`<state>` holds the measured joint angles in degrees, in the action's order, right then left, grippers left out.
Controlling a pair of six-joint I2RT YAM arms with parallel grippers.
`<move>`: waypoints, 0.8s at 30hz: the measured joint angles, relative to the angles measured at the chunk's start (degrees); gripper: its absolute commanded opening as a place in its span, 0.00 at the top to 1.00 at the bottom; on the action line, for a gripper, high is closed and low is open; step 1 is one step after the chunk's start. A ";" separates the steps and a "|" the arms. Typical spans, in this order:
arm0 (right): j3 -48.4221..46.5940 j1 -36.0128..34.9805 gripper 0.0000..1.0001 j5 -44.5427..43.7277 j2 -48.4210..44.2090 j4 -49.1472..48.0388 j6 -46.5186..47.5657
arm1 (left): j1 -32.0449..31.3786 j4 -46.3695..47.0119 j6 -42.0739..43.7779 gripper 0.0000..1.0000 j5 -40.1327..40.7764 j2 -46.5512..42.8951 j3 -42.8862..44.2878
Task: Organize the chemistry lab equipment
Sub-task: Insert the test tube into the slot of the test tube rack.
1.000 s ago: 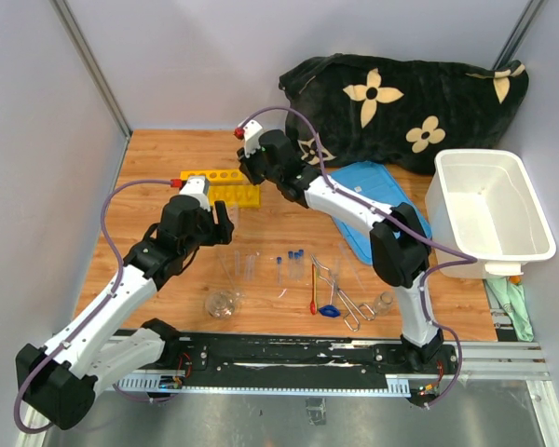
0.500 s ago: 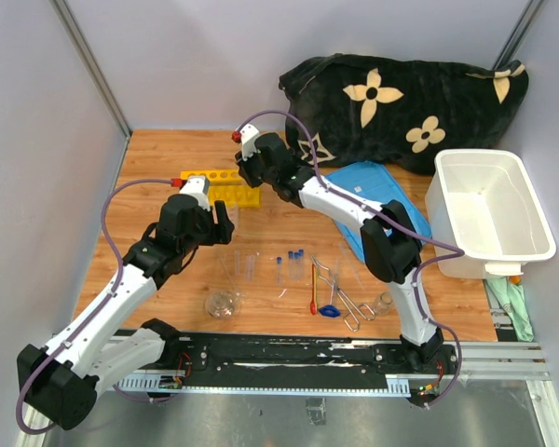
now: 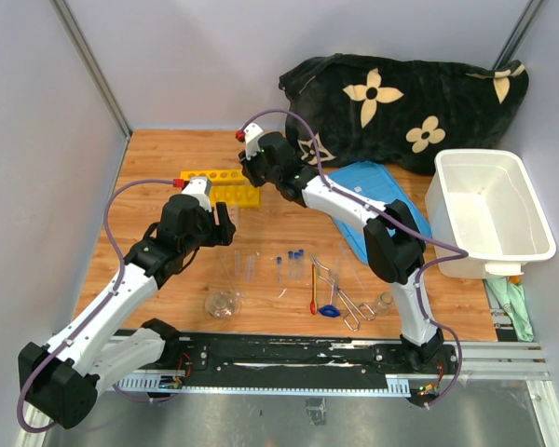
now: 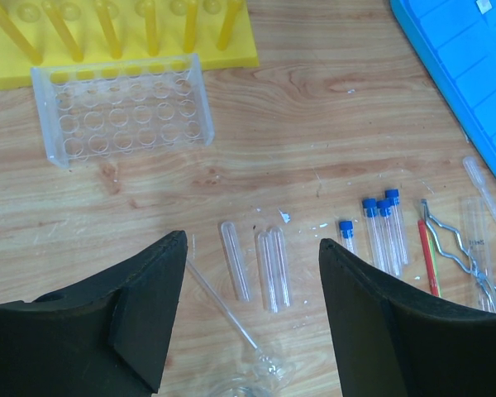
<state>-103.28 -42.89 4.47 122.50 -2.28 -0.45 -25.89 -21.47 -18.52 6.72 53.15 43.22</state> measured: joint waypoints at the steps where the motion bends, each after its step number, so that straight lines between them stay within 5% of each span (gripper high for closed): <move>1: 0.00 0.13 0.99 0.02 0.00 -0.02 -0.04 | 0.00 0.00 0.00 0.31 0.00 0.00 0.00; 24: 0.07 0.92 0.99 2.84 0.00 -0.48 -2.51 | 0.00 -0.02 0.00 0.32 -0.02 0.02 -0.02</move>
<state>-103.22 -41.98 7.31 122.50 -2.76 -2.96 -25.89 -21.50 -18.52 6.70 53.17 43.20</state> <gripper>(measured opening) 0.159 0.687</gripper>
